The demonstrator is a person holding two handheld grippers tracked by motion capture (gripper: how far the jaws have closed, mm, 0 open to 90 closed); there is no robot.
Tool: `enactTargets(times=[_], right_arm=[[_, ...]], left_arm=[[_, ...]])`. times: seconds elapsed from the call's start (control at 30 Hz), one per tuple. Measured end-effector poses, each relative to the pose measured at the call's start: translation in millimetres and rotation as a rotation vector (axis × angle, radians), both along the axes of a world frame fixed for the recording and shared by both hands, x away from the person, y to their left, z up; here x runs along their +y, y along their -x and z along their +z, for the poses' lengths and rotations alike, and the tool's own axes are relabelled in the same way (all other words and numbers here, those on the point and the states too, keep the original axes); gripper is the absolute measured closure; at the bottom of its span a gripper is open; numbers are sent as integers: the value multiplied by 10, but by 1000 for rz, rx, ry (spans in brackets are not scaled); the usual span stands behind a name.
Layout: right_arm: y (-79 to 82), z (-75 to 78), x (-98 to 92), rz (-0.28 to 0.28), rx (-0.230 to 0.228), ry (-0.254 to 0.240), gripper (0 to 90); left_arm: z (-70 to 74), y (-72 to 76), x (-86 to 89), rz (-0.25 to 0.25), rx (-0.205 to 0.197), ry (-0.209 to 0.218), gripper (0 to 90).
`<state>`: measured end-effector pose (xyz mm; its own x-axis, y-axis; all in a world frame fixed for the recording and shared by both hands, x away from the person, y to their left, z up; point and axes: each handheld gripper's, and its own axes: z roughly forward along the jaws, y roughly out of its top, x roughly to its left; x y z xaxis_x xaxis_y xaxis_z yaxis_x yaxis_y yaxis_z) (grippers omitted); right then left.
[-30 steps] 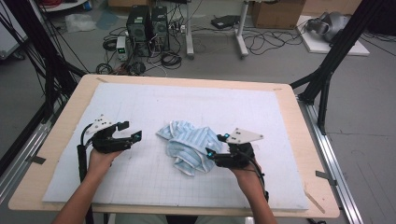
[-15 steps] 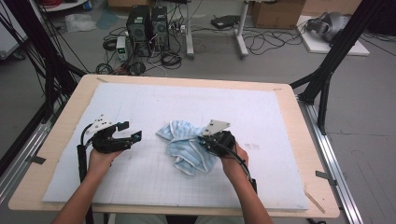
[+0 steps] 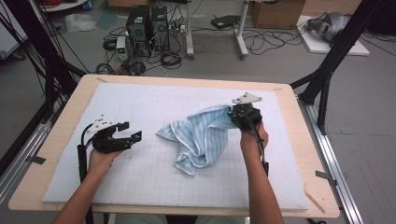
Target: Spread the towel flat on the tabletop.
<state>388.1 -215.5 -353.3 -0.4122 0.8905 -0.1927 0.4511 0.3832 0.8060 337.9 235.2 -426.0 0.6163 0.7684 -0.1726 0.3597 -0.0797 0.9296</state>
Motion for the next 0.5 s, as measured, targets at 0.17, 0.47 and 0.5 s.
enactTargets(times=[0.17, 0.47, 0.5], right_arm=[[-59, -59, -402, -174, 27, -11, 792], [87, -172, -512, -104, 16, -89, 502], [95, -166, -471, -68, 16, -95, 491]], left_arm=[[-2, -2, -7, -2, 3, 1, 250], [-4, -6, -14, -5, 0, -5, 251], [-7, -5, -28, -5, 1, -5, 251]])
